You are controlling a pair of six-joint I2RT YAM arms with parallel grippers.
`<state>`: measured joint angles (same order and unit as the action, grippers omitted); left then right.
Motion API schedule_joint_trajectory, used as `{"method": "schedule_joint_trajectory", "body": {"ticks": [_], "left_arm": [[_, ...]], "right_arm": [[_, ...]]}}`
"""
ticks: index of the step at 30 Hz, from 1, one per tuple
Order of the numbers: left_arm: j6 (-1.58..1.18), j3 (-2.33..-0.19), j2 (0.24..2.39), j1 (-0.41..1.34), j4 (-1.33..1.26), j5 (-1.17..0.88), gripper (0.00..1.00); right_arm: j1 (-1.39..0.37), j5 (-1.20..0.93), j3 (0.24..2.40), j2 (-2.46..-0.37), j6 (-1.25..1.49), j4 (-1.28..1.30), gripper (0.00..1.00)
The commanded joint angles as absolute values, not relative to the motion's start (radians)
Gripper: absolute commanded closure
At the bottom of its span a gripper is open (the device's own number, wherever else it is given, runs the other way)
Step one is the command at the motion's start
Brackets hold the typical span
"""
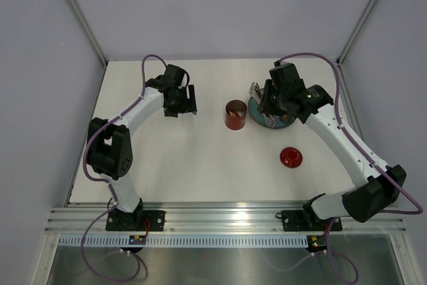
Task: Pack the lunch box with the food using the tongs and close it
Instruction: Place the fake food in the packing box.
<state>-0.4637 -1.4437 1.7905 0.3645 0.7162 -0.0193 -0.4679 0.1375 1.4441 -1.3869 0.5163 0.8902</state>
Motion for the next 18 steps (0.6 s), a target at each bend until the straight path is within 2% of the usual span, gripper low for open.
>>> {"method": "schedule_joint_trajectory", "body": {"ticks": [1, 11, 18], "left_arm": [[-0.466, -1.457, 1.786, 0.365, 0.690, -0.032, 0.23], [-0.465, -1.451, 1.782, 0.364, 0.692, -0.028, 0.23], [-0.465, -1.451, 1.782, 0.364, 0.692, -0.026, 0.23]], "right_arm": [[-0.547, 0.143, 1.511, -1.411, 0.502, 0.890, 1.00], [-0.612, 0.098, 1.497, -1.502, 0.505, 0.856, 0.96], [-0.617, 0.089, 1.471, -1.522, 0.511, 0.847, 0.86]]}}
